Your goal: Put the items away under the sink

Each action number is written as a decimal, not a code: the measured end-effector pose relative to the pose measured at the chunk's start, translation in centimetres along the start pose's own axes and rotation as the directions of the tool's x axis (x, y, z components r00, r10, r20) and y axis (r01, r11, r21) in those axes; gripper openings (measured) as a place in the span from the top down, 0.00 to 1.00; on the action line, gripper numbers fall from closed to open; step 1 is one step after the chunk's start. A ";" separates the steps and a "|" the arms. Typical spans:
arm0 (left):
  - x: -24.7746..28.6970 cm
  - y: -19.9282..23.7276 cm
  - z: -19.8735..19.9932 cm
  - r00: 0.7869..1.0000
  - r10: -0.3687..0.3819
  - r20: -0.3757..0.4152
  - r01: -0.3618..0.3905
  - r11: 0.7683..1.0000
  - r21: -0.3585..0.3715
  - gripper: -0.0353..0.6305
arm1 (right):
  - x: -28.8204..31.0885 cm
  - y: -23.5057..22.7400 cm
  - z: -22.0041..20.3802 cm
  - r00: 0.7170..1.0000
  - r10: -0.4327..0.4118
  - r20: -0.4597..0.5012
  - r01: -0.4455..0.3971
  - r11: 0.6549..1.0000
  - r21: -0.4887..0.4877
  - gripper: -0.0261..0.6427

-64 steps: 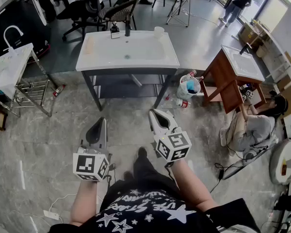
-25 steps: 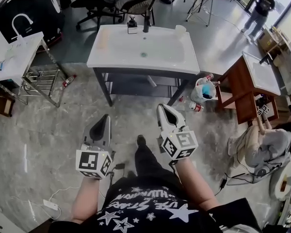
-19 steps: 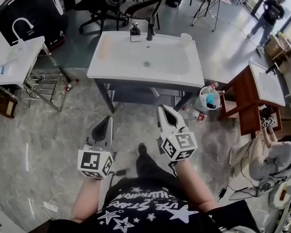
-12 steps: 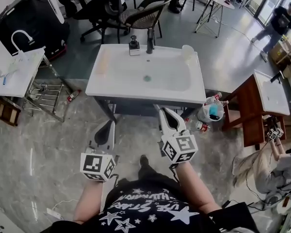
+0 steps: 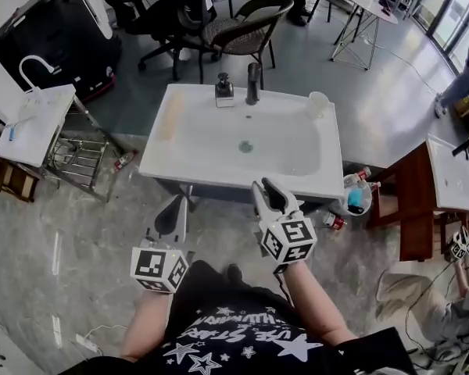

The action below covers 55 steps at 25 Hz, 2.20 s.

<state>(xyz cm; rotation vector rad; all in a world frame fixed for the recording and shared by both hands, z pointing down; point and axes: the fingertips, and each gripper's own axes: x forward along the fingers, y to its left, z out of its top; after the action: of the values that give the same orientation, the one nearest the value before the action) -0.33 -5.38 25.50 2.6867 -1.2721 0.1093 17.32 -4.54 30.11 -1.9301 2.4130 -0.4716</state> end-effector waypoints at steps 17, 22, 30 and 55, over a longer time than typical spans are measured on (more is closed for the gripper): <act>17.3 11.8 3.8 0.996 -0.087 -0.002 0.087 0.996 -0.029 0.93 | 18.3 -3.1 4.0 0.997 -0.071 -0.017 0.071 0.997 -0.030 0.57; 21.2 15.0 4.7 0.994 -0.106 -0.010 0.105 0.994 -0.025 0.93 | 23.0 -4.4 4.9 0.992 -0.126 -0.012 0.125 0.991 -0.055 0.59; 26.6 18.6 5.5 0.990 -0.142 -0.011 0.142 0.990 -0.009 0.93 | 29.1 -7.2 4.9 0.974 -0.223 -0.028 0.218 0.969 -0.112 0.73; 31.9 22.1 3.2 0.974 -0.209 -0.082 0.205 0.977 -0.053 0.93 | 38.9 -10.7 5.9 0.943 -0.328 0.049 0.329 0.906 -0.268 0.80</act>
<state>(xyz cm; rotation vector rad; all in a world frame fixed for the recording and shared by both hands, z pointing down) 2.75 -44.00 29.36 2.7242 -0.9514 0.1681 19.42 -45.08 33.87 -2.4674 2.2544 -0.1394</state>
